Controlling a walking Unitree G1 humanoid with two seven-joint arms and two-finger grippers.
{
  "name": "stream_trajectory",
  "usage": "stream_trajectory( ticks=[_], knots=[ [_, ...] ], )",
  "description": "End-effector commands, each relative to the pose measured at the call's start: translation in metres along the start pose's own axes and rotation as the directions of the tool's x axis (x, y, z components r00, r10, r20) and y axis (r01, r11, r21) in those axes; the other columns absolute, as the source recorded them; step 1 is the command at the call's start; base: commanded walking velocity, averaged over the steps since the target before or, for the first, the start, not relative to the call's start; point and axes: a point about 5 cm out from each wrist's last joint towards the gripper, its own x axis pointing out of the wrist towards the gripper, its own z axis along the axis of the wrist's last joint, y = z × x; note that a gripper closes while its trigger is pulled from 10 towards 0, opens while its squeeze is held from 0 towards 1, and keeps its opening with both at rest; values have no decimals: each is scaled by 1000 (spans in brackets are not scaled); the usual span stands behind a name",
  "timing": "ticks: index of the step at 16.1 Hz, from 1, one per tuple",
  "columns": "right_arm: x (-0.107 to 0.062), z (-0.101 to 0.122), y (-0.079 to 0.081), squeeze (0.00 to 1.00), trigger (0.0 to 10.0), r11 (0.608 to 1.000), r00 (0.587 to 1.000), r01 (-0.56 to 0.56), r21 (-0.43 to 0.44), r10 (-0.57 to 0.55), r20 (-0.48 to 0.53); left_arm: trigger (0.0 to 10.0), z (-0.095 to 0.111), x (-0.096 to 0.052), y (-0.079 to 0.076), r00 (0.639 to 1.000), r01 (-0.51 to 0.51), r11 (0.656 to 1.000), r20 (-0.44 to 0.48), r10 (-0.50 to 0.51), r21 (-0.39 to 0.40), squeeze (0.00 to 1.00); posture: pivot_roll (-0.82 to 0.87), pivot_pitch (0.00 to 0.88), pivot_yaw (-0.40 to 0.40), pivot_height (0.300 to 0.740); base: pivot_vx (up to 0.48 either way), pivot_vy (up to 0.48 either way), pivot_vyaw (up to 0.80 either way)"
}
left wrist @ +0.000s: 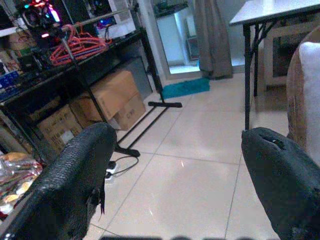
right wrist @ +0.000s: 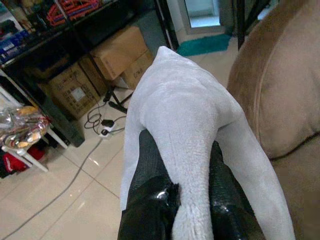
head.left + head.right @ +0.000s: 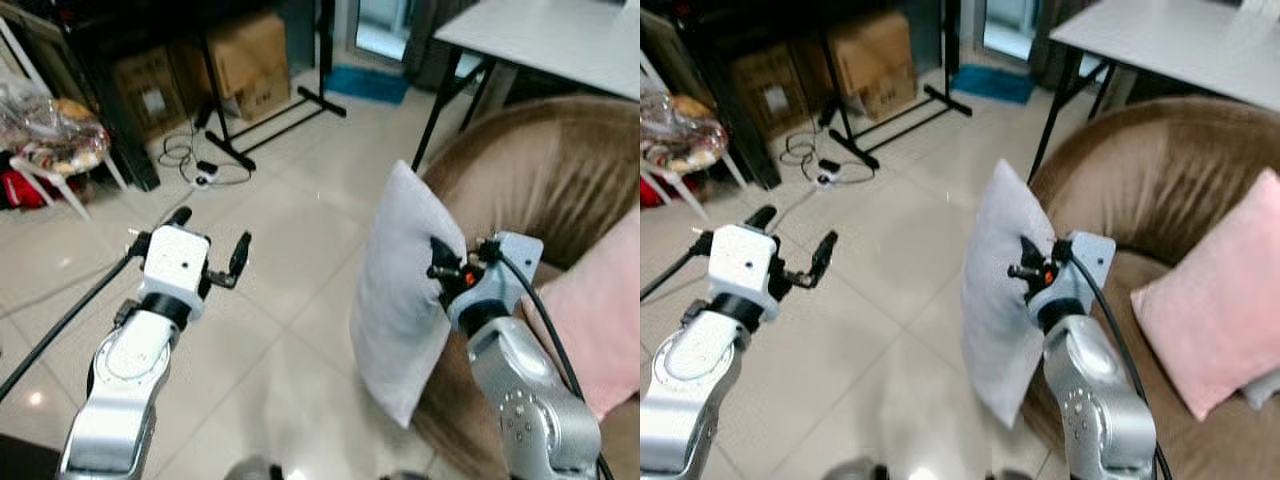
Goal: Move the pillow to the sofa from floor
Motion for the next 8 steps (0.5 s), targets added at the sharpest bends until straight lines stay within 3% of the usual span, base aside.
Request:
stream_trajectory(
  ticks=[1,4,7,8],
  knots=[
    [1,10,5,0,10000,1000,998,-29,-10,29,51,10000,-1,-1,3,1000,-10,1000,-7,10,8,0,-44,0,3,740,0,0,0],
    [6,3,-4,0,10000,992,996,68,-107,-62,56,10000,0,-1,6,1000,-16,1000,-1,16,-9,0,-34,0,7,740,0,0,0],
    [6,1,-3,0,10000,993,998,43,-108,-39,44,10000,1,0,7,1000,-4,1000,5,4,-14,0,-33,0,16,740,172,0,0],
    [6,1,-2,0,10000,993,998,47,-107,-42,47,10000,2,1,7,1000,1,1000,7,-1,-14,0,-34,0,21,740,274,0,800]
  ],
)
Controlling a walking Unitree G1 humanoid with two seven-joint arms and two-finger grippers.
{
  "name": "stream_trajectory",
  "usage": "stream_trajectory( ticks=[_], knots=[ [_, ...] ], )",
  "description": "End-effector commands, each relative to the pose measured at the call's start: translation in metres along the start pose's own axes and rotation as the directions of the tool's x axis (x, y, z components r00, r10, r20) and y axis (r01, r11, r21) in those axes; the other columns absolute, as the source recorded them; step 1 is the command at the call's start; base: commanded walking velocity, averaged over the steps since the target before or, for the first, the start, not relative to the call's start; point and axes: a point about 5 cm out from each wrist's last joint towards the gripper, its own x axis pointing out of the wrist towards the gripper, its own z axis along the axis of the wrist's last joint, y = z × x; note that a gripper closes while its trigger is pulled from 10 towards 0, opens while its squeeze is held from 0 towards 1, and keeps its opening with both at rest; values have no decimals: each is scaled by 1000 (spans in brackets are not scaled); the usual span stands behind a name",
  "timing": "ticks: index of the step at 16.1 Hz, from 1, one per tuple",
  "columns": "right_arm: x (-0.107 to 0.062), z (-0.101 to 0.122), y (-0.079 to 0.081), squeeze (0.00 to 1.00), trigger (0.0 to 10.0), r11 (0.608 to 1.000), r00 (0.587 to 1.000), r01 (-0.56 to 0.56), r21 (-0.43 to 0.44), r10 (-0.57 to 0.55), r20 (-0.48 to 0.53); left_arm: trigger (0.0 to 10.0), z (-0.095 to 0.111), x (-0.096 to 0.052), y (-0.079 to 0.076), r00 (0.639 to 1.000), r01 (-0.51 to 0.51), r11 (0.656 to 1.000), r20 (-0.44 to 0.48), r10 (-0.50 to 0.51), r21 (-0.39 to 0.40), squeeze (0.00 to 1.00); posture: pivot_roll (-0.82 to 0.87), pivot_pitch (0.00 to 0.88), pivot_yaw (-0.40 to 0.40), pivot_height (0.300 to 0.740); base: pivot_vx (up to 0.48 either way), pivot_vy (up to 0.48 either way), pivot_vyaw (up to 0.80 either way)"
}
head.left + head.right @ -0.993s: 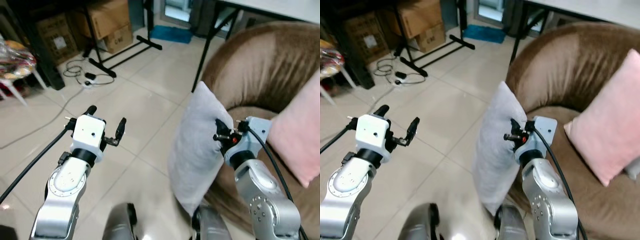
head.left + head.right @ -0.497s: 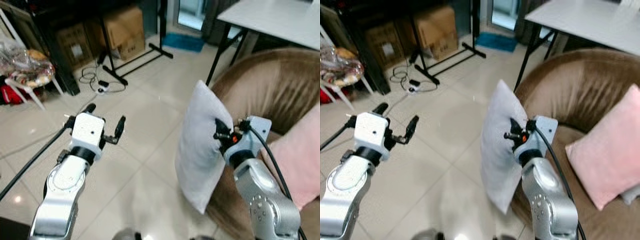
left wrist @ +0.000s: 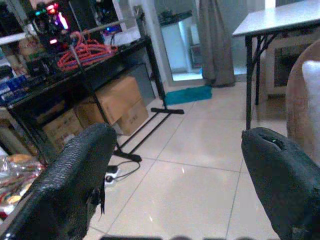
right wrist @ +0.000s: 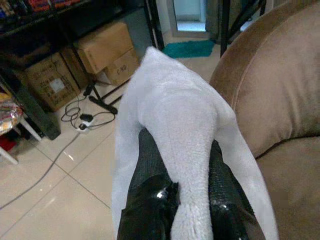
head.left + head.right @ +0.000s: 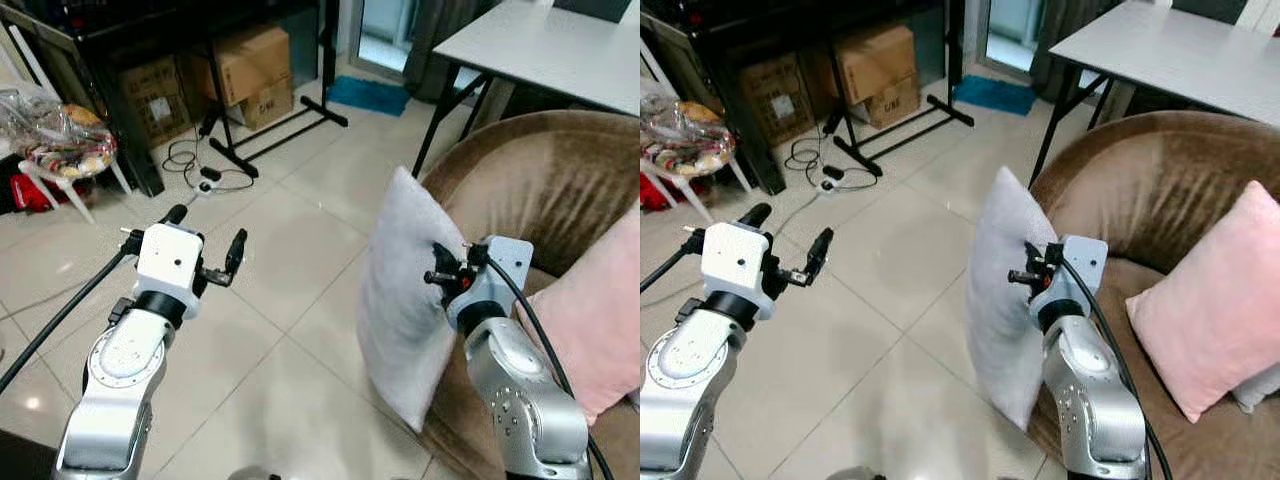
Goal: Move the pillow to the sofa from floor
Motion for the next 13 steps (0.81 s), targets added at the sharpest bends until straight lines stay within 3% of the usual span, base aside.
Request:
stream_trajectory(
  ticks=[1,2,7,9,13],
  knots=[
    [-1,13,6,0,10000,1000,996,-20,3,20,84,10000,0,0,3,1000,1,1000,-4,-1,4,0,-35,0,21,740,277,0,800],
    [-1,13,6,0,10000,1000,996,-16,8,15,87,10000,0,0,3,1000,2,1000,-4,-2,4,0,-36,0,21,740,277,0,800],
    [0,14,-2,0,10000,998,995,24,61,-30,93,10000,-1,1,0,1000,23,1000,-8,-23,4,0,-43,0,26,740,274,0,0],
    [1,15,-4,0,10000,998,995,45,40,-48,90,10000,-1,1,-1,1000,28,1000,-9,-28,5,0,-44,0,26,740,274,0,0],
    [1,15,-1,0,10000,997,996,26,76,-32,89,10000,-3,0,0,999,36,999,-15,-36,8,0,-40,0,23,740,275,0,-706]
  ],
)
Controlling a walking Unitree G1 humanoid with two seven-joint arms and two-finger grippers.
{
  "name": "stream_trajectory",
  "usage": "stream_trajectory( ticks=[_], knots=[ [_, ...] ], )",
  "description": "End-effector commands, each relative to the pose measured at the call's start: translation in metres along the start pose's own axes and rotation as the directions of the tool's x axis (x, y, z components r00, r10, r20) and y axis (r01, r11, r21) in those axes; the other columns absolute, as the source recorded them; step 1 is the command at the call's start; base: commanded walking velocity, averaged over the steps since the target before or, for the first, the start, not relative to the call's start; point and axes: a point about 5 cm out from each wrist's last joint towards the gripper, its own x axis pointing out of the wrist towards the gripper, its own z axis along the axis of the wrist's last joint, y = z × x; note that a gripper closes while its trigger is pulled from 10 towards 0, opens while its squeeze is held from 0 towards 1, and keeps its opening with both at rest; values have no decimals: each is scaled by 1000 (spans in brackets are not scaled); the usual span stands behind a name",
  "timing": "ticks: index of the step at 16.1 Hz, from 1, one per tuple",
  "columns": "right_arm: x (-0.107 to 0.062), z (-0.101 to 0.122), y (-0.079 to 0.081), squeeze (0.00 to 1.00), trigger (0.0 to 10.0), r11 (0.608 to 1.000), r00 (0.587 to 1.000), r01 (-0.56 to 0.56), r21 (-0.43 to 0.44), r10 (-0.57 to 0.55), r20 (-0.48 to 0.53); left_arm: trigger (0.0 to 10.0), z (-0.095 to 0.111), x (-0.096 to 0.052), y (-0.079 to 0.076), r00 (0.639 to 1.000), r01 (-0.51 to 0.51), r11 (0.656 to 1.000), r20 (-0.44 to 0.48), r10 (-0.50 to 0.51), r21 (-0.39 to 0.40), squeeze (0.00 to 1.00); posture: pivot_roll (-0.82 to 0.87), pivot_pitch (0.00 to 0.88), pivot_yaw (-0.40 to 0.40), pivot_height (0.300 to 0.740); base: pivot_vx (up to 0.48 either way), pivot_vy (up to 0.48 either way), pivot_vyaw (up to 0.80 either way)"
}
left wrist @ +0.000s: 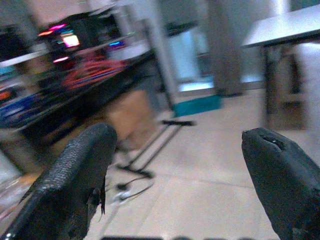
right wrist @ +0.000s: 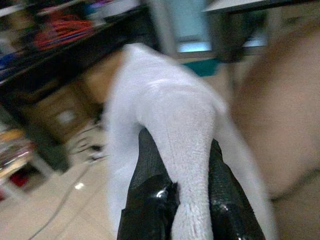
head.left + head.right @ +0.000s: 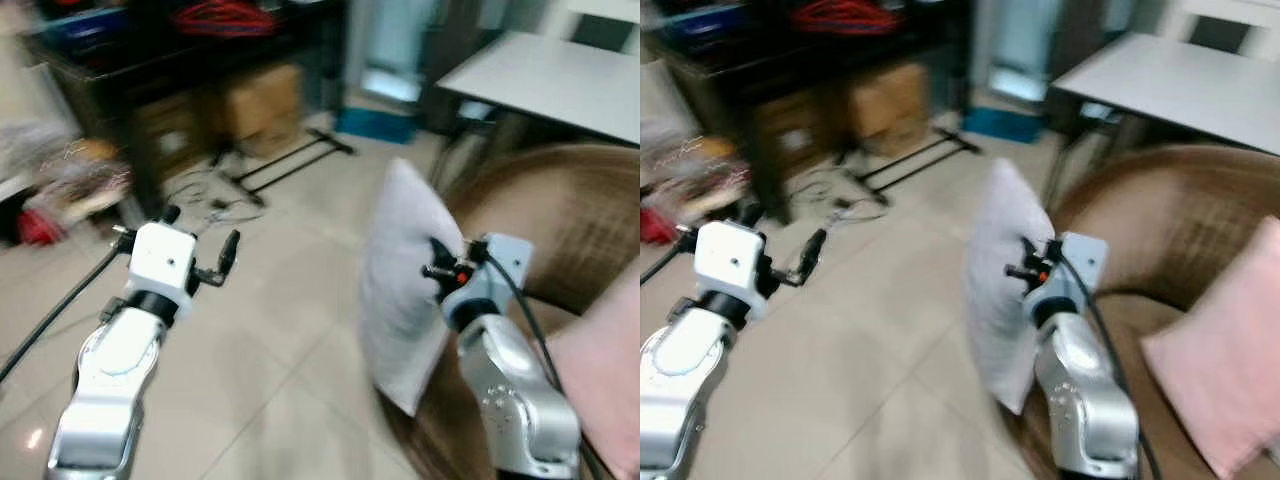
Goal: Move the pillow to the sofa from floor
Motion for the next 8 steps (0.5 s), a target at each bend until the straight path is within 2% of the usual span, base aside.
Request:
stream_trajectory(
  ticks=[1,7,8],
  knots=[
    [0,12,-1,0,10000,1000,998,-1,13,0,55,10000,1,1,-2,1000,17,1000,3,-17,1,0,-40,0,23,740,274,0,-781],
    [0,15,1,0,10000,1000,998,-14,14,13,62,10000,0,0,-4,999,41,999,-6,-41,6,0,-40,0,24,740,267,0,-781],
    [1,16,4,0,10000,999,997,-35,1,35,70,10000,0,0,-5,999,47,999,-8,-47,8,0,-37,0,22,740,247,0,0]
  ],
)
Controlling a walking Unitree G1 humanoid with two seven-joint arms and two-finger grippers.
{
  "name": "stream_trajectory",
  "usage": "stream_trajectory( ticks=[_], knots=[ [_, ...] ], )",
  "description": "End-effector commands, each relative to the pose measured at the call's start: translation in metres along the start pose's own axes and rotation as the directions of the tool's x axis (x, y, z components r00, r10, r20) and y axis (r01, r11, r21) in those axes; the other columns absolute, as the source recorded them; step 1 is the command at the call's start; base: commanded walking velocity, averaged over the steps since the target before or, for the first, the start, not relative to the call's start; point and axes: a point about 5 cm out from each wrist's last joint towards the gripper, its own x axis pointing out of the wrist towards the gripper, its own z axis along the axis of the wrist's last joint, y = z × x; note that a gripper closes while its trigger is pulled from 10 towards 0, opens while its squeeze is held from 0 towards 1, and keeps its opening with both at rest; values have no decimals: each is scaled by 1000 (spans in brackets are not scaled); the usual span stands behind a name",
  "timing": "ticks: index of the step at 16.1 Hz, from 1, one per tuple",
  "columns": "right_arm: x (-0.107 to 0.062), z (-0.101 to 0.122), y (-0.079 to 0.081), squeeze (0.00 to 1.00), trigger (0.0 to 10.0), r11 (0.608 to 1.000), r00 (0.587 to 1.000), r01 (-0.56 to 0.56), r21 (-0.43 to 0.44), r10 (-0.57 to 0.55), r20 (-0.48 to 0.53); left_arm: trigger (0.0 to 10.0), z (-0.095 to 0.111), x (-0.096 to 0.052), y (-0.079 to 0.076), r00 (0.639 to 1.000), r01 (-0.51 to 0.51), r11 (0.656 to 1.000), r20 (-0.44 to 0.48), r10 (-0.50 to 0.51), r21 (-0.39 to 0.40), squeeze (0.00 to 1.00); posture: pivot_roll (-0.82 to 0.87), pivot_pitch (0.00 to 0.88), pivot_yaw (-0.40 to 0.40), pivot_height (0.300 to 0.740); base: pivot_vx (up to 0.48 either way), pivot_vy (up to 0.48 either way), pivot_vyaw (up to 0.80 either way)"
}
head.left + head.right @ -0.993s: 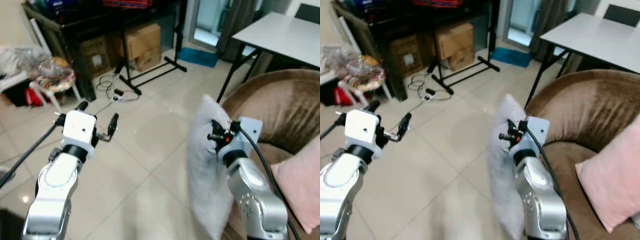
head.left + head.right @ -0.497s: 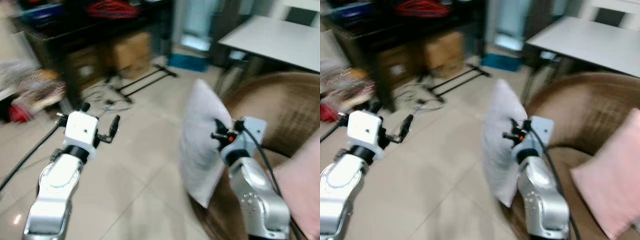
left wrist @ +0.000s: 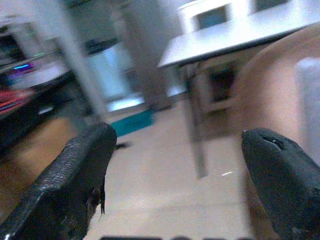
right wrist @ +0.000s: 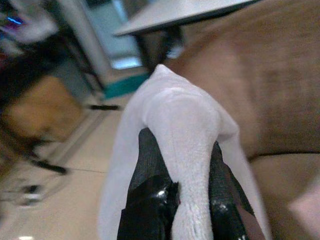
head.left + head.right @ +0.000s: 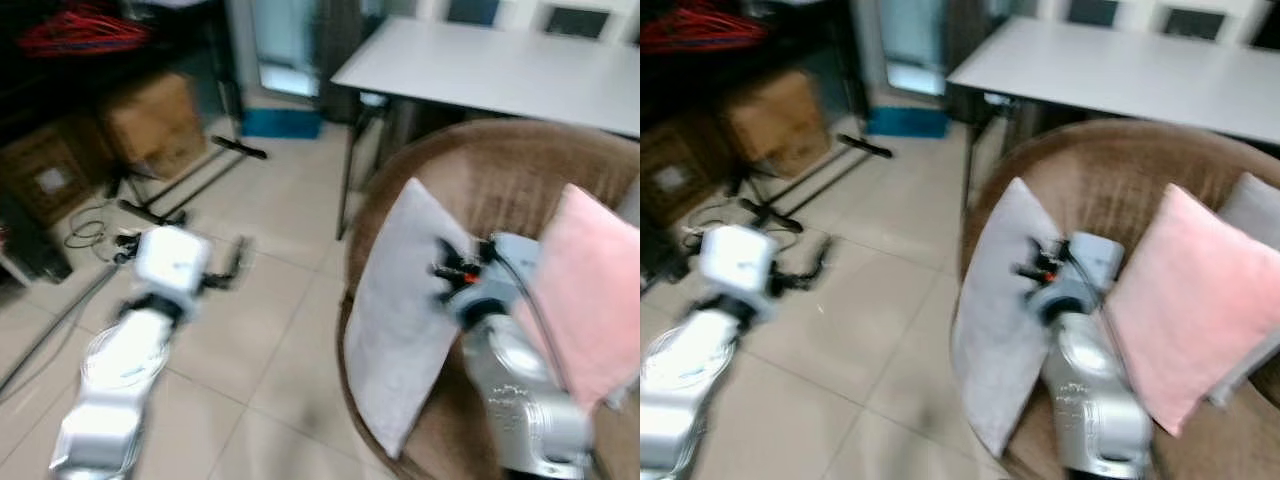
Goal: Move the pillow to the sofa from floor
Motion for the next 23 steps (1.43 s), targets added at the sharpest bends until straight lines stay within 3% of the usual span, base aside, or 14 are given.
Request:
stream_trajectory(
  ticks=[1,9,11,14,16,18,20,21,23],
  knots=[
    [2,12,18,0,10000,997,995,-82,3,81,64,10000,-5,-5,8,999,-21,1000,-34,22,18,0,-35,0,21,740,0,0,0],
    [9,18,21,0,10000,994,992,-107,-13,107,73,10000,-8,-9,5,998,9,1000,-60,-7,24,0,-29,0,13,740,0,0,0],
    [16,24,16,0,10000,998,994,-60,-23,62,94,10000,-11,-8,-2,993,95,995,-77,-93,25,0,-36,0,16,740,0,0,0],
    [24,29,17,0,10000,996,990,-77,-39,80,112,10000,-10,-7,-3,986,152,988,-69,-150,33,0,-40,0,23,740,0,0,0],
    [42,33,16,0,10000,994,985,-103,-41,107,132,10000,-9,-5,-6,972,224,974,-70,-222,25,0,-45,0,36,740,0,0,0],
    [65,26,9,0,10000,991,984,-131,32,126,127,10000,-7,-2,-8,959,277,961,-72,-274,26,0,-37,0,42,740,0,0,0],
    [89,20,-10,0,10000,990,986,-140,26,137,96,10000,-4,0,-11,935,351,936,-73,-348,26,0,-17,0,45,740,0,0,0],
    [95,18,-18,0,10000,991,988,-133,2,132,77,10000,-3,1,-12,923,379,925,-75,-376,26,0,-10,0,46,740,0,0,0],
    [106,8,-48,0,10000,993,997,-35,-114,26,-78,10000,-5,-3,-13,878,472,882,-105,-467,20,0,1,0,44,740,0,0,0]
  ],
)
